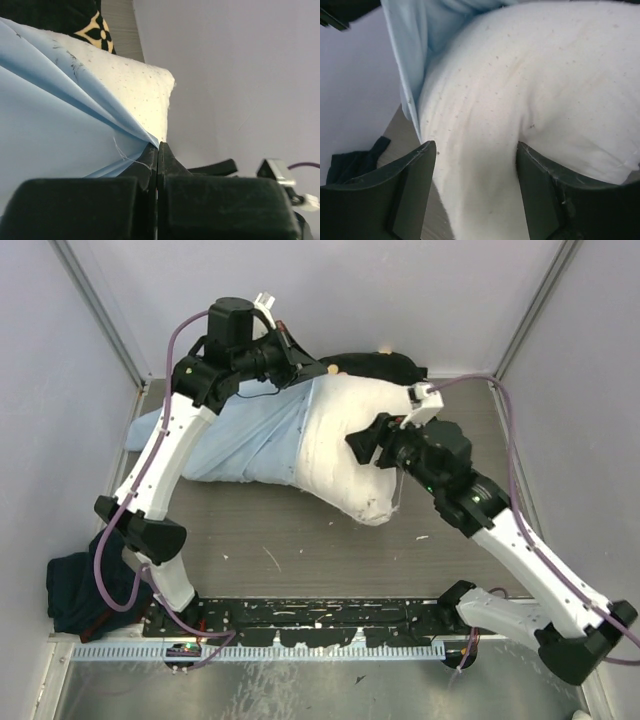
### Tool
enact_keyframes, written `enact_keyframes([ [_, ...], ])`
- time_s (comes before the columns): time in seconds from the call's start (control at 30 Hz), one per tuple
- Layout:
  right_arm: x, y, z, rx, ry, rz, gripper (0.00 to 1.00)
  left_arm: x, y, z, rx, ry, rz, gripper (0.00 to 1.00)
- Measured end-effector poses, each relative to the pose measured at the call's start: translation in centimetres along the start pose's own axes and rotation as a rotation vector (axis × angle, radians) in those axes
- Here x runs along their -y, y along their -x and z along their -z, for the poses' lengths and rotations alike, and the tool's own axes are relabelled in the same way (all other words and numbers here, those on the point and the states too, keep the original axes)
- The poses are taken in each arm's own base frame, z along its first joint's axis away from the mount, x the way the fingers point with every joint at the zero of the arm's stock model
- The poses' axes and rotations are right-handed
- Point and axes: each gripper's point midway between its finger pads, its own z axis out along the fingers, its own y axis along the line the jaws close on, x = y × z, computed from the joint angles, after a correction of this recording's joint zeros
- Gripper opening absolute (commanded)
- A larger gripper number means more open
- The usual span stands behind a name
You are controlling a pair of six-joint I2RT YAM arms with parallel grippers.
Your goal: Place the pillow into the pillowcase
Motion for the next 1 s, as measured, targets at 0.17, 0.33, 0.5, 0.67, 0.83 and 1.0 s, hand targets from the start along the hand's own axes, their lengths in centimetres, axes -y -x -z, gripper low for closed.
enact_keyframes([
  [0.17,0.4,5.4,5.3,0.199,-0.060,-0.005,0.71,-0.2,0.9,0.2,0.013,-0.008,0.040,0.00],
  [0.33,2.8,7.2,9.8,0.333,-0.173,-0.030,0.71,-1.0,2.6,0.7,0.048,0.004,0.095,0.00],
  [0.5,5.8,5.8,10.0,0.317,-0.314,-0.045,0.73,-1.2,3.7,1.1,0.064,-0.006,0.116,0.00],
  [0.67,9.8,0.8,7.6,0.188,-0.474,-0.030,0.76,-1.5,3.1,0.8,0.043,-0.026,0.120,0.00],
  [0.83,13.3,-1.8,5.4,0.101,-0.595,-0.037,0.77,-2.4,1.7,0.3,0.001,-0.015,0.126,0.00],
  [1.0,17.4,-0.8,3.5,0.109,-0.677,-0.121,0.80,-2.1,1.7,0.8,0.002,-0.022,0.104,0.00],
])
